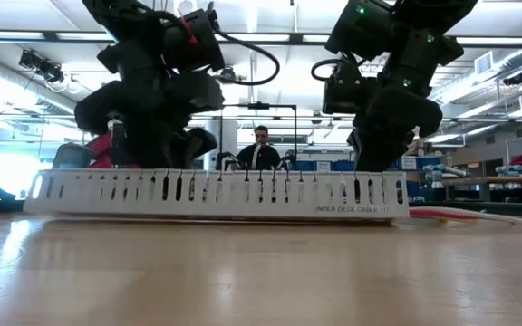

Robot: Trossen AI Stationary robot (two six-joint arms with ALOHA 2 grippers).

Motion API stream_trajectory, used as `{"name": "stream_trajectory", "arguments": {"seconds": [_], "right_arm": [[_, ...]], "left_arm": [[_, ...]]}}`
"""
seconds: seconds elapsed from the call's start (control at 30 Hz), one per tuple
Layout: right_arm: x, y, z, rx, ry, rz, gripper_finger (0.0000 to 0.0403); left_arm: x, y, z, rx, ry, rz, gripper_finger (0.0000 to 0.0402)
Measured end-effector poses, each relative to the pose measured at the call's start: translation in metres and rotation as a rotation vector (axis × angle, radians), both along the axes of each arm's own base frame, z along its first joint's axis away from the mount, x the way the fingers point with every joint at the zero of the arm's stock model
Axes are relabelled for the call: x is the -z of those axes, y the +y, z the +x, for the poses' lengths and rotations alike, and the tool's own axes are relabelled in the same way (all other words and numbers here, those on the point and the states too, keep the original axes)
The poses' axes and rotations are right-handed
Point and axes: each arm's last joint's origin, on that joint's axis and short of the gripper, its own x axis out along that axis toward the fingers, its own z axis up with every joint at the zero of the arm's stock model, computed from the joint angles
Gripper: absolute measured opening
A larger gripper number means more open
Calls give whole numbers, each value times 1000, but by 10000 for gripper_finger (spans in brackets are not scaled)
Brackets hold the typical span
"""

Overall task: Ziptie cables
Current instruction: Put the zip-tied cables into the white cable duct

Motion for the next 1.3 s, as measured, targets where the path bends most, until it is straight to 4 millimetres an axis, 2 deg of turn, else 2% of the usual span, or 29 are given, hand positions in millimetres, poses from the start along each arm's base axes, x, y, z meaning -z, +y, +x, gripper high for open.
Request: {"name": "stream_trajectory", "arguments": {"seconds": [0.27, 0.6, 0.93, 1.03, 1.23, 1.3], "right_arm": [[0, 1, 1, -5, -6, 8, 2], [0, 2, 1, -10, -10, 8, 2], [0, 2, 2, -9, -21, 9, 2], [-1, 2, 2, -9, -22, 8, 2], [-1, 2, 2, -9, -27, 8, 2], [-1, 2, 3, -3, -29, -2, 2]], "left_arm": [[-7, 2, 9, 17, -89, 59, 121], [-2, 1, 4, 43, -25, 74, 121], [17, 4, 6, 42, 62, 148, 119], [17, 4, 6, 33, 69, 170, 102], [15, 1, 6, 38, 85, 182, 21], [15, 1, 5, 31, 98, 180, 7]]}}
